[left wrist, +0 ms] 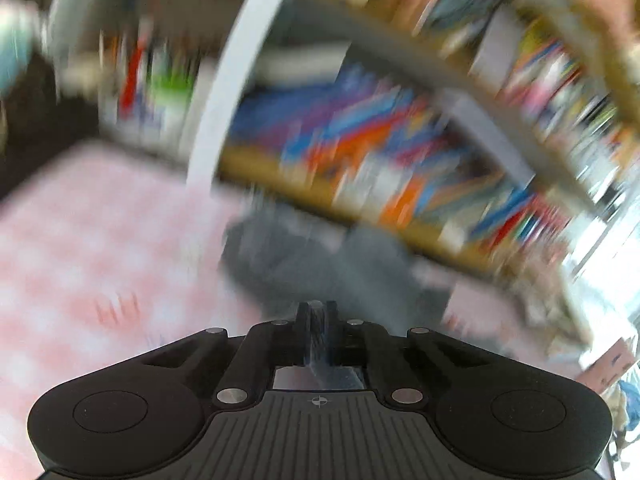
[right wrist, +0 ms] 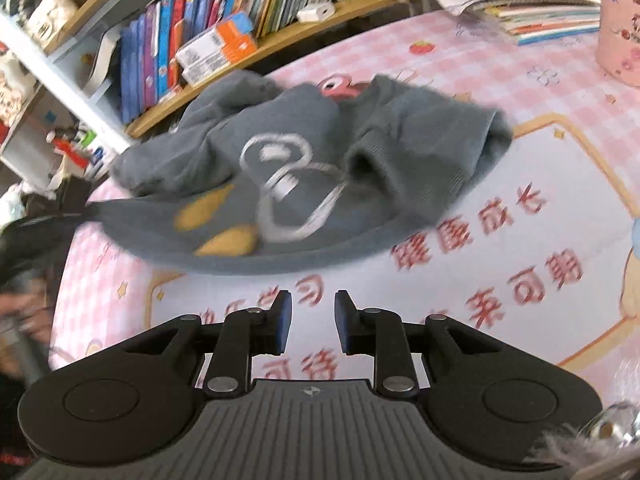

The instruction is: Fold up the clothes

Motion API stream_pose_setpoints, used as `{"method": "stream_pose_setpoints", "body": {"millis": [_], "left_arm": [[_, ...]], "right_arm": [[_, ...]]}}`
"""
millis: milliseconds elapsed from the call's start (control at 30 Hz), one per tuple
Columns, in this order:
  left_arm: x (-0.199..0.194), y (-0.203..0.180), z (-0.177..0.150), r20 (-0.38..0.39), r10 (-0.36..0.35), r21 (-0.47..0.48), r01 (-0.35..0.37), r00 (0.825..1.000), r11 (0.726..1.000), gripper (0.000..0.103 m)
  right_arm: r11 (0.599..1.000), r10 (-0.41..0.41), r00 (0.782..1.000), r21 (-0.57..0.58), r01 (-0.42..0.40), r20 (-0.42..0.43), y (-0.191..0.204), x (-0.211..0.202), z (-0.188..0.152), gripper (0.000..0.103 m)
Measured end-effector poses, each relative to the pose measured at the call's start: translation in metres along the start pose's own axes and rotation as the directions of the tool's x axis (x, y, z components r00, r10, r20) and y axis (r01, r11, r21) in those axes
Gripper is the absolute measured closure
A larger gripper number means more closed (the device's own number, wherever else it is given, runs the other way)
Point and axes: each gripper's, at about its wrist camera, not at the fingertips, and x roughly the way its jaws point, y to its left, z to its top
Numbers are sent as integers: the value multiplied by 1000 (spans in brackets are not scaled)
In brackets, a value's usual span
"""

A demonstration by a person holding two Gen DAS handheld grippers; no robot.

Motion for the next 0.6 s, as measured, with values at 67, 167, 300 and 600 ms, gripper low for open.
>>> {"method": "stream_pose_setpoints", "body": {"millis": [67,167,300,600], "left_arm": [[-39,-4,6,118,31,58,-38,993,998,98],[-63,18,-6,105,142,-33,-139,984,990,98],[-59,62,-57,-137,291,-201,-314,947,928,97],[-74,65,-89,-246,412,-341,-476,877,811,75]], "right_arm": [[999,-22,1000,-32,22,20,-3,-1,11,78],[997,-36,999,-73,39,38,-8,3,29,74],[992,-17,999,-122,20,31,-13,12,45,70],[960,-94,995,-261,101,43,-30,31,56,58]]}}
